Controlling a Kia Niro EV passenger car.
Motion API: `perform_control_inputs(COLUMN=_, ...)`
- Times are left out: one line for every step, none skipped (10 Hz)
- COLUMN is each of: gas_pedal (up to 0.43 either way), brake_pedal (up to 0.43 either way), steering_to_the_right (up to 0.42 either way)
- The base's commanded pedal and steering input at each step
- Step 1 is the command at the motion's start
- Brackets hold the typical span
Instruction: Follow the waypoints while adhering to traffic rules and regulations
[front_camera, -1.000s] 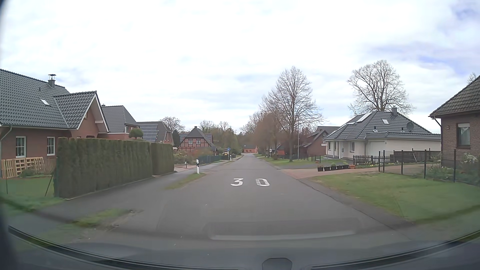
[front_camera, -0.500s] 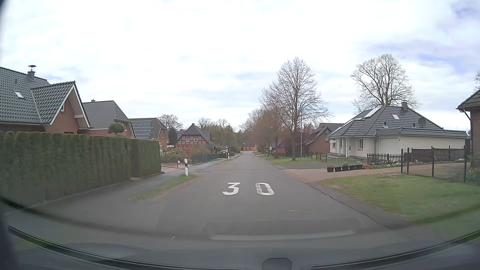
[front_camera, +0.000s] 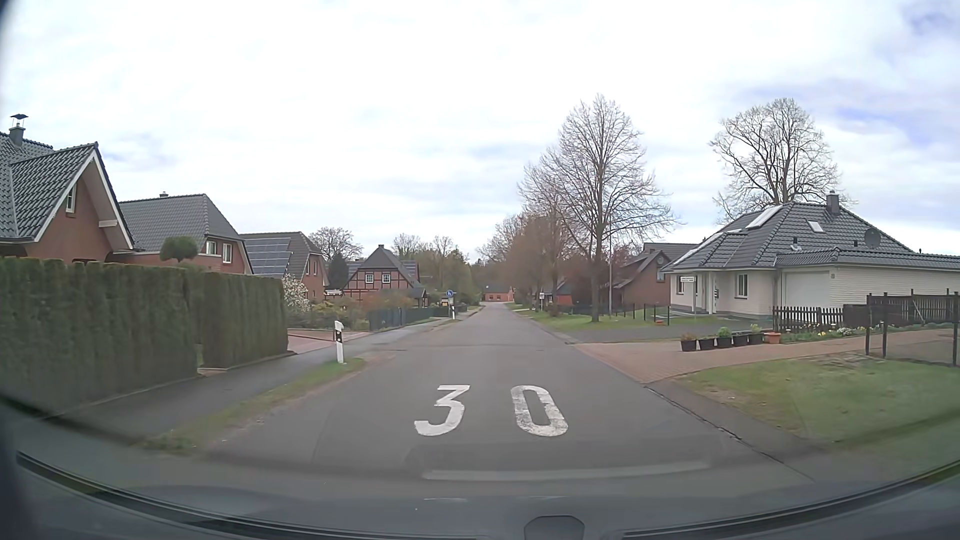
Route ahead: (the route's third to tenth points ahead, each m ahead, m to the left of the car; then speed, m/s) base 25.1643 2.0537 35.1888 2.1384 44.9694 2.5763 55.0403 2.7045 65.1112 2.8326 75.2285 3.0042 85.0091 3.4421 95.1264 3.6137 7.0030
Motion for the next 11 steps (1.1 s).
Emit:
perform_control_inputs(gas_pedal=0.039, brake_pedal=0.000, steering_to_the_right=0.002)
perform_control_inputs(gas_pedal=0.039, brake_pedal=0.000, steering_to_the_right=0.002)
perform_control_inputs(gas_pedal=0.039, brake_pedal=0.000, steering_to_the_right=0.002)
perform_control_inputs(gas_pedal=0.039, brake_pedal=0.000, steering_to_the_right=0.002)
perform_control_inputs(gas_pedal=0.039, brake_pedal=0.000, steering_to_the_right=0.000)
perform_control_inputs(gas_pedal=0.039, brake_pedal=0.000, steering_to_the_right=-0.003)
perform_control_inputs(gas_pedal=0.039, brake_pedal=0.000, steering_to_the_right=-0.004)
perform_control_inputs(gas_pedal=0.039, brake_pedal=0.000, steering_to_the_right=-0.004)
perform_control_inputs(gas_pedal=0.039, brake_pedal=0.000, steering_to_the_right=-0.004)
perform_control_inputs(gas_pedal=0.039, brake_pedal=0.000, steering_to_the_right=-0.004)
perform_control_inputs(gas_pedal=0.039, brake_pedal=0.000, steering_to_the_right=-0.004)
